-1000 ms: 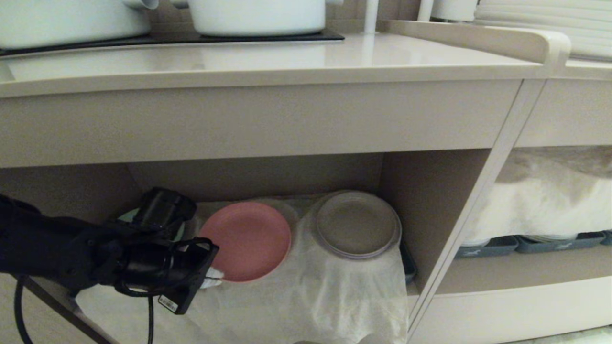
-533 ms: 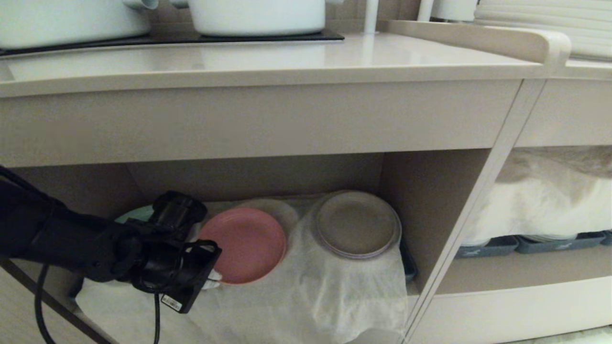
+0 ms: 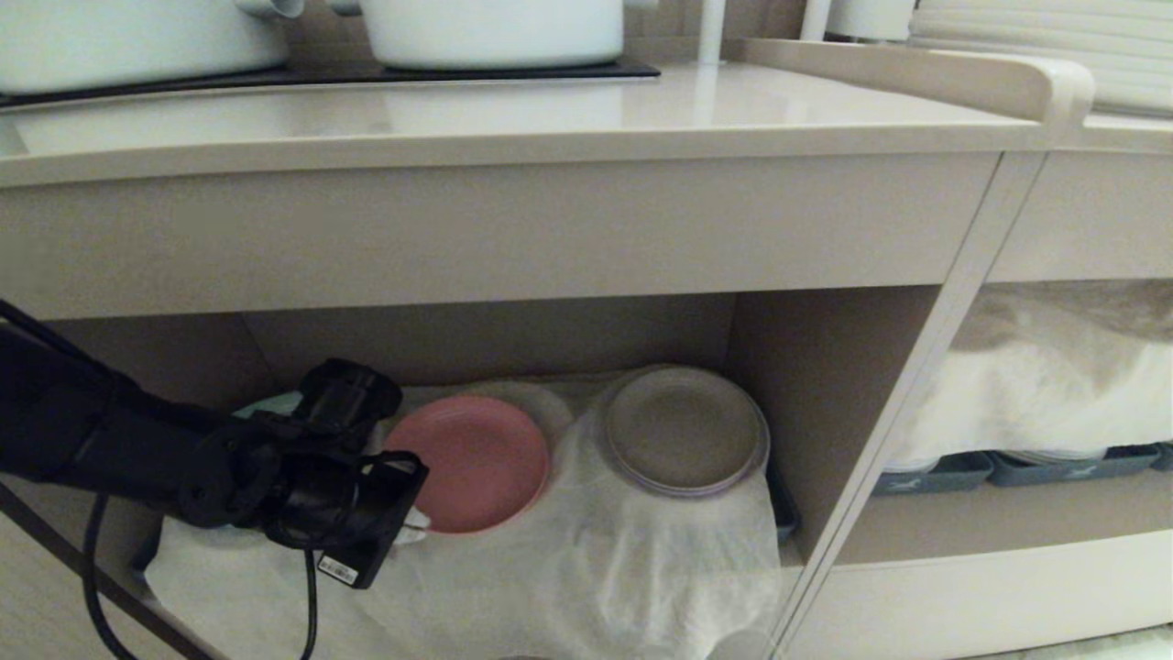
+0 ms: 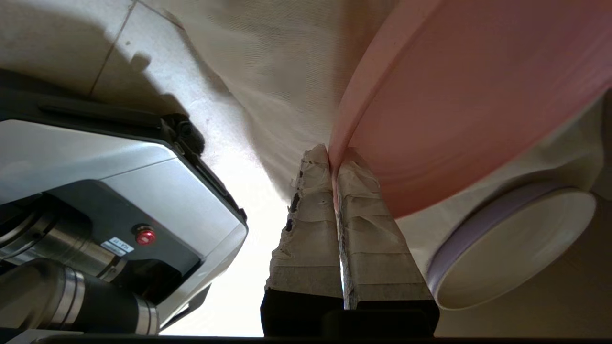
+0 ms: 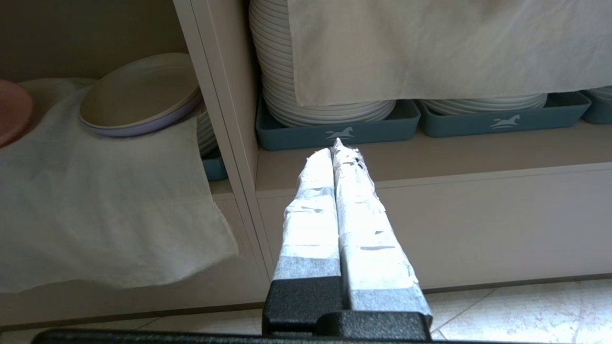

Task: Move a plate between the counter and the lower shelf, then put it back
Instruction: Put the plate in the cupboard

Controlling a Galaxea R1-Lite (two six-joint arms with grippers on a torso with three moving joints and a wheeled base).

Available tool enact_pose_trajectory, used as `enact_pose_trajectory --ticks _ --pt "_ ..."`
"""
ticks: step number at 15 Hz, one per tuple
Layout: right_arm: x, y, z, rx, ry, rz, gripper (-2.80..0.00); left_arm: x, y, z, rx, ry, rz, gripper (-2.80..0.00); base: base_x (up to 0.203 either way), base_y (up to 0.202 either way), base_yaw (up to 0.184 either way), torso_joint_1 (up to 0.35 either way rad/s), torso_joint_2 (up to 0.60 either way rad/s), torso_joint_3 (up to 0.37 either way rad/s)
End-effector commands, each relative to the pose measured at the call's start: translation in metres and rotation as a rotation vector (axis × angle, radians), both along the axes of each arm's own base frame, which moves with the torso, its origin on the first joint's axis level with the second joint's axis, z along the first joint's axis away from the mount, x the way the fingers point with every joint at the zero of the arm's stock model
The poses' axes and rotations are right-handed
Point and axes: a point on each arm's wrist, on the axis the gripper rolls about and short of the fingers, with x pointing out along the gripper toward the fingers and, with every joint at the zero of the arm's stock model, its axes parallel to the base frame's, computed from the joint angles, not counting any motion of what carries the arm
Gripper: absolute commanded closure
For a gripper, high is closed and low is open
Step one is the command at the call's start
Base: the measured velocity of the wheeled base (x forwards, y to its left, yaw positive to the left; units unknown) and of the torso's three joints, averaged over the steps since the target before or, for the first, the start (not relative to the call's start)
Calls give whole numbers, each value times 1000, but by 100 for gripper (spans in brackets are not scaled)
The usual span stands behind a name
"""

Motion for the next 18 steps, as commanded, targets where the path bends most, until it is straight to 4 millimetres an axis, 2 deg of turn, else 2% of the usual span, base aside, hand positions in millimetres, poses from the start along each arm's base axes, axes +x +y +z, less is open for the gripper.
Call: enact_pose_trajectory --ticks 1,18 --pt "0 0 0 0 0 1 0 4 -2 5 -13 -19 5 0 0 0 0 0 0 0" --pt "0 0 0 0 0 0 0 17 -7 0 -11 -19 -1 0 0 0 0 0 0 0"
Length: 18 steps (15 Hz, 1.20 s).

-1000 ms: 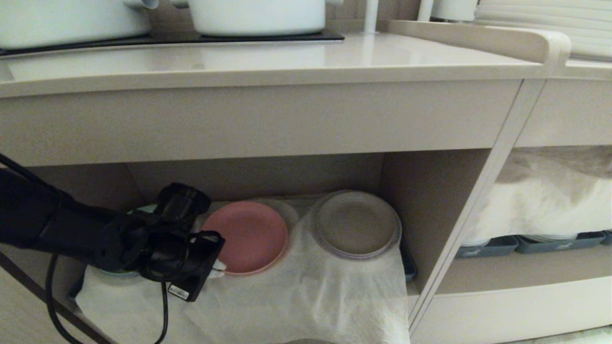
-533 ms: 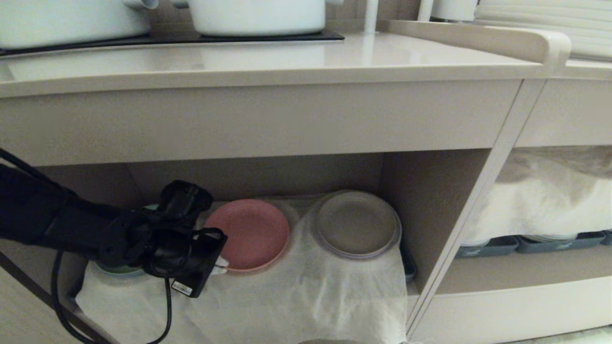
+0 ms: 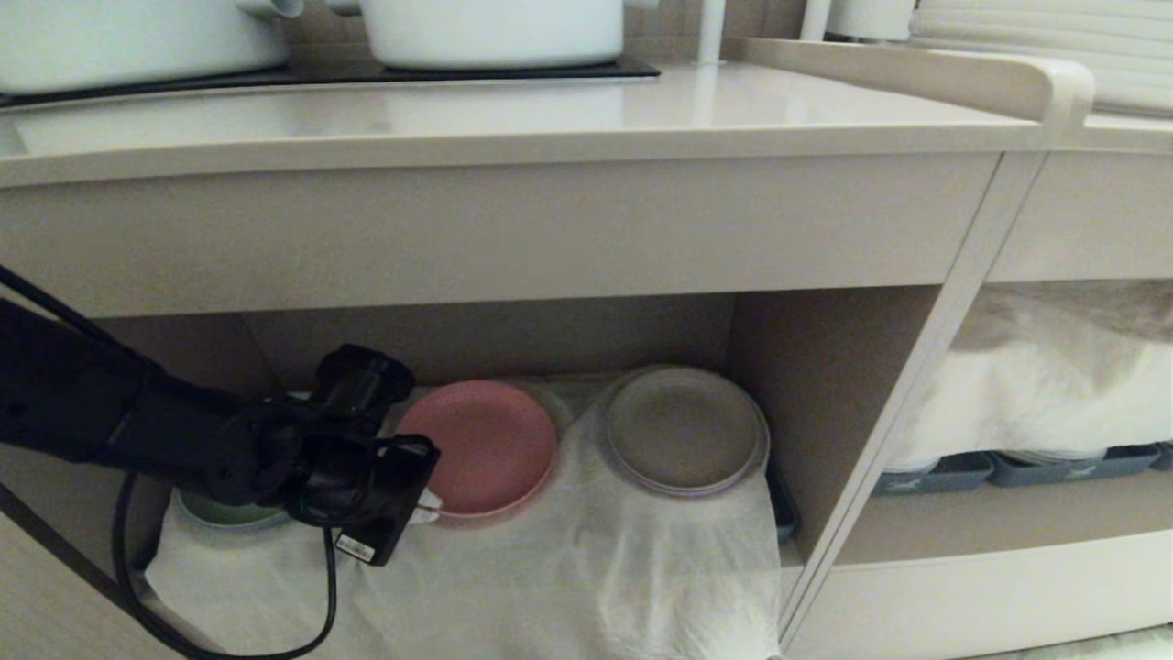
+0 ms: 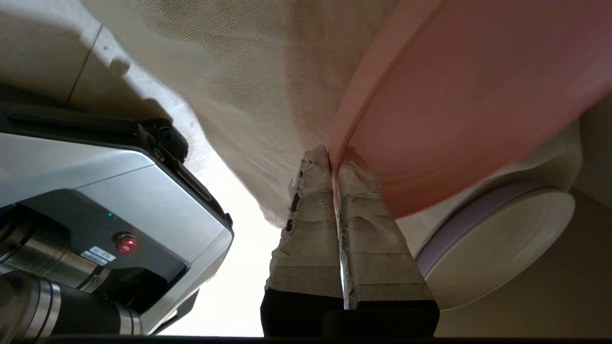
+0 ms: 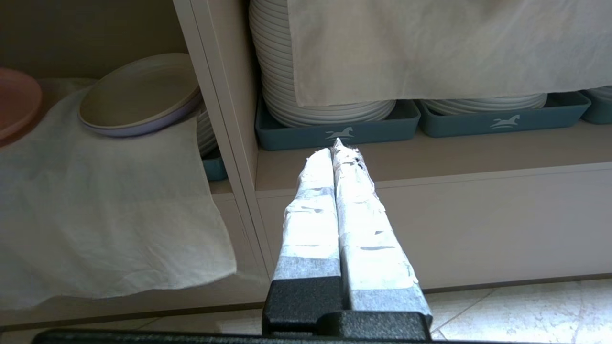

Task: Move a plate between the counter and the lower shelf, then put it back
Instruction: Put the plate in the cupboard

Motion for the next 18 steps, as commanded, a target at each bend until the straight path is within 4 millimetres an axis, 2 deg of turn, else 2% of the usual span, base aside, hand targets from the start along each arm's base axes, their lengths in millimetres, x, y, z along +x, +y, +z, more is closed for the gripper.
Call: enact_pose_trajectory --ticks 1,18 --pt "0 0 0 0 0 0 0 1 0 -2 -2 6 8 0 0 0 0 0 0 0" --pt "0 0 0 0 0 2 0 3 -1 -3 0 8 9 0 0 0 0 0 0 0"
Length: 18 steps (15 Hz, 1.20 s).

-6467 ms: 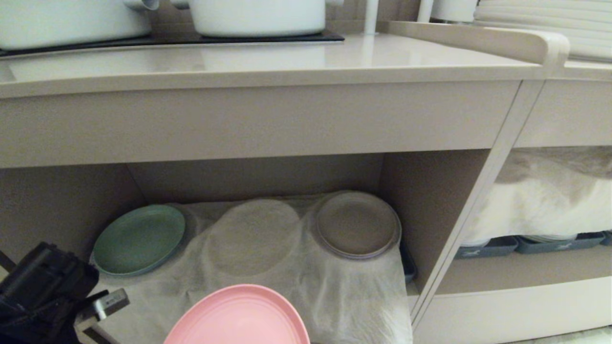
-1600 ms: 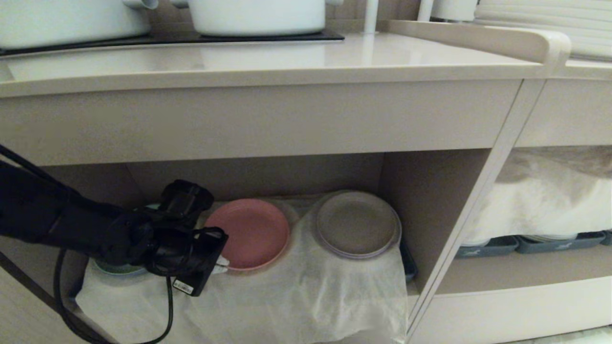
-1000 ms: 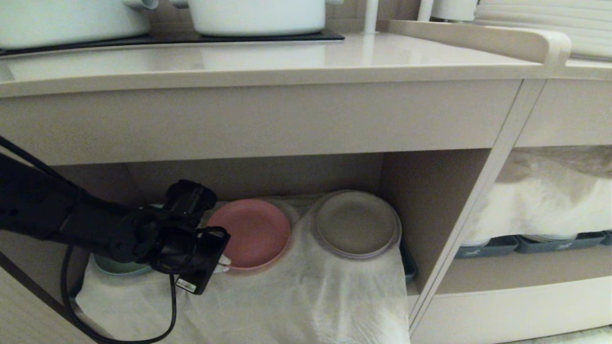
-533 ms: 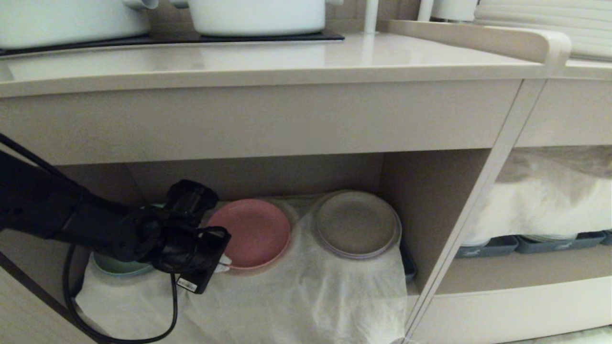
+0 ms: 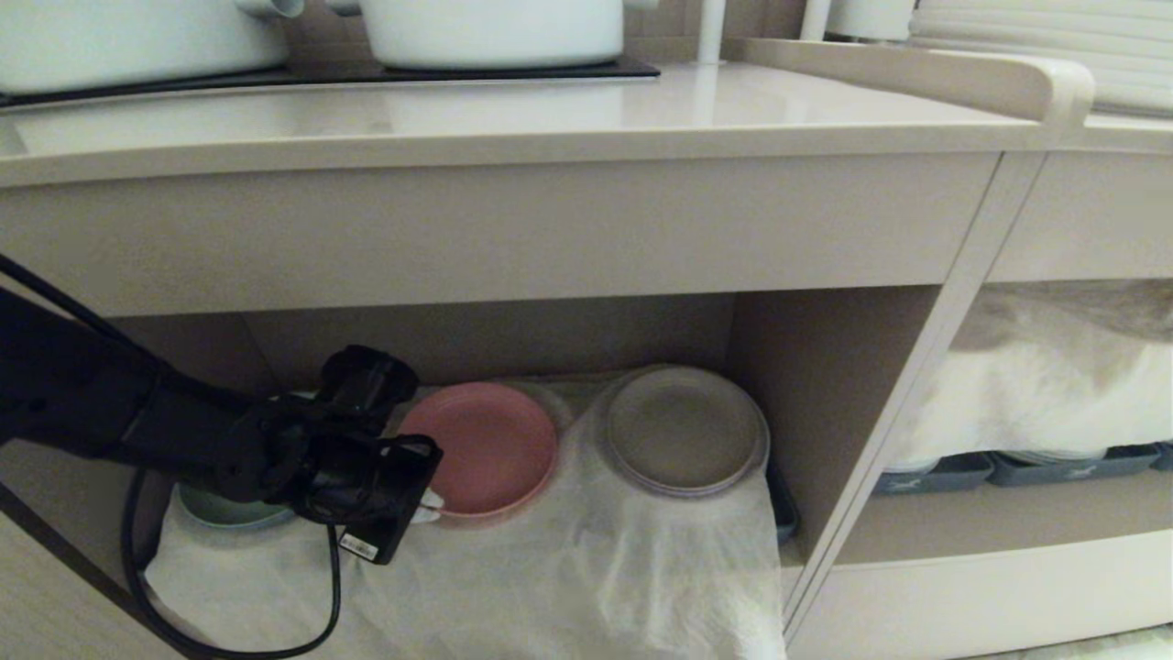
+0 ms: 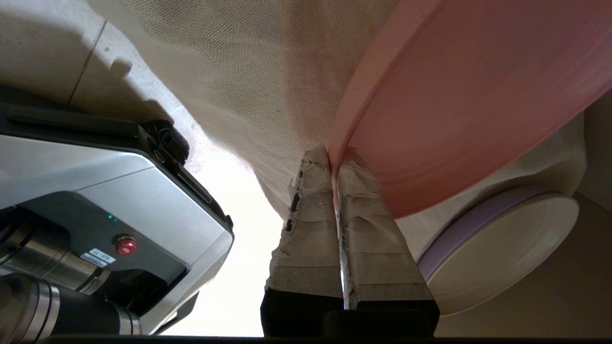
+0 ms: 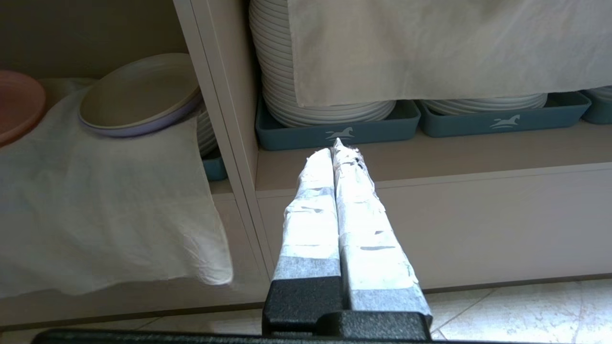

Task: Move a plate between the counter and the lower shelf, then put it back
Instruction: Put the plate in the cupboard

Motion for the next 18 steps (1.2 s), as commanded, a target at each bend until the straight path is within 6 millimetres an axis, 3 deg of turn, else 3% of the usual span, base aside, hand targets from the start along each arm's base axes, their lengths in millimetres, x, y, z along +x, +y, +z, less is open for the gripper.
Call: enact_pose_trajectory --ticks 1,18 --pt "0 0 0 0 1 0 0 0 0 0 -5 1 7 0 0 0 0 0 0 0" --pt "0 0 0 0 1 0 0 1 -4 -6 51 3 28 0 0 0 0 0 0 0"
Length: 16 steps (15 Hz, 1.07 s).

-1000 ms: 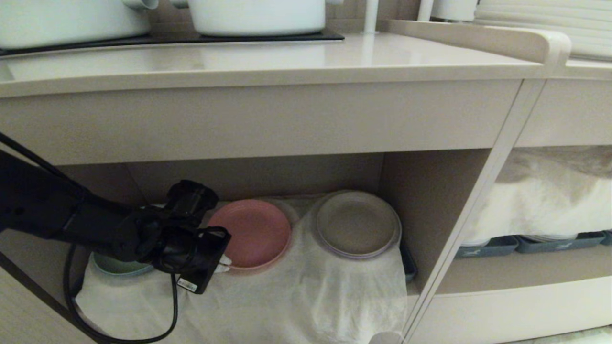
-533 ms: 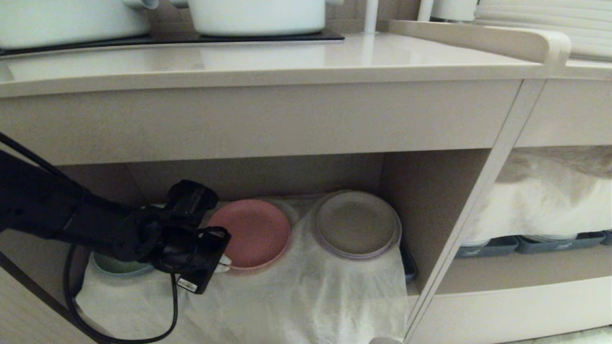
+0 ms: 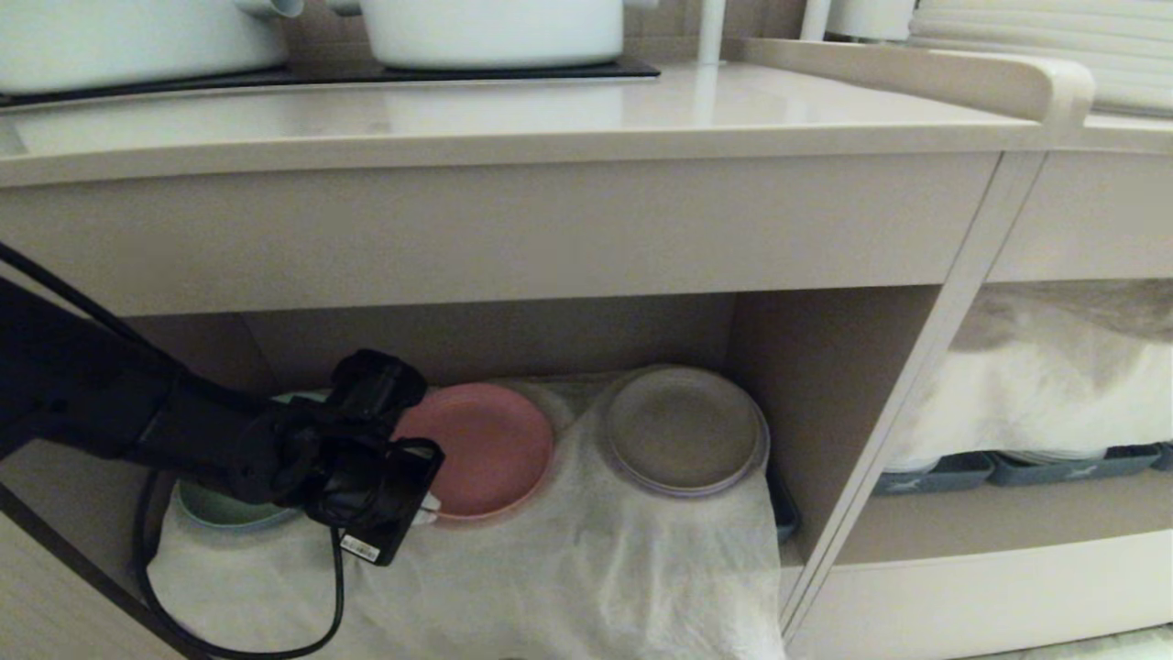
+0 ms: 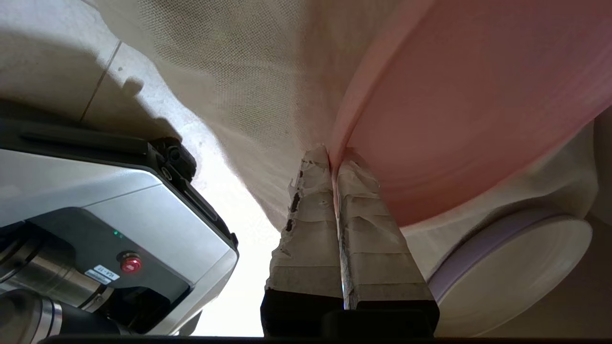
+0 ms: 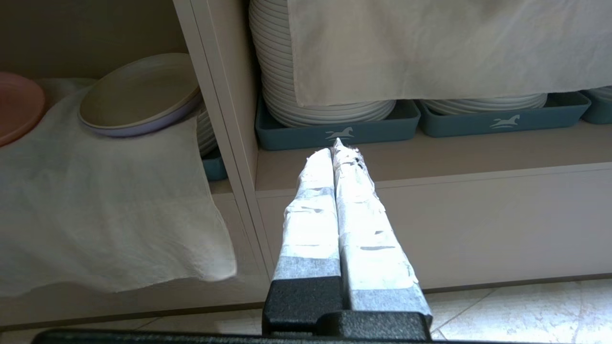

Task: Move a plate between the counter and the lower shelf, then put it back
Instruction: Put the plate in the cupboard

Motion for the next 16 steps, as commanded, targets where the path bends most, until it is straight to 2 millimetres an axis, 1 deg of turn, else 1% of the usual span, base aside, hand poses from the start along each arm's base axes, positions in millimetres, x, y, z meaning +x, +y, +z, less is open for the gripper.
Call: enact_pose_trajectory --ticks 1,6,11,16 --pt "0 0 0 0 1 0 0 -1 -1 -1 -1 11 3 0 0 0 0 0 0 0" --pt "0 0 0 0 1 0 0 6 -3 6 -26 43 43 0 0 0 0 0 0 0" --pt "0 0 0 0 1 0 0 10 -5 2 -18 69 53 0 0 0 0 0 0 0" --pt "0 0 0 0 1 0 0 18 -8 -1 0 110 67 0 0 0 0 0 0 0"
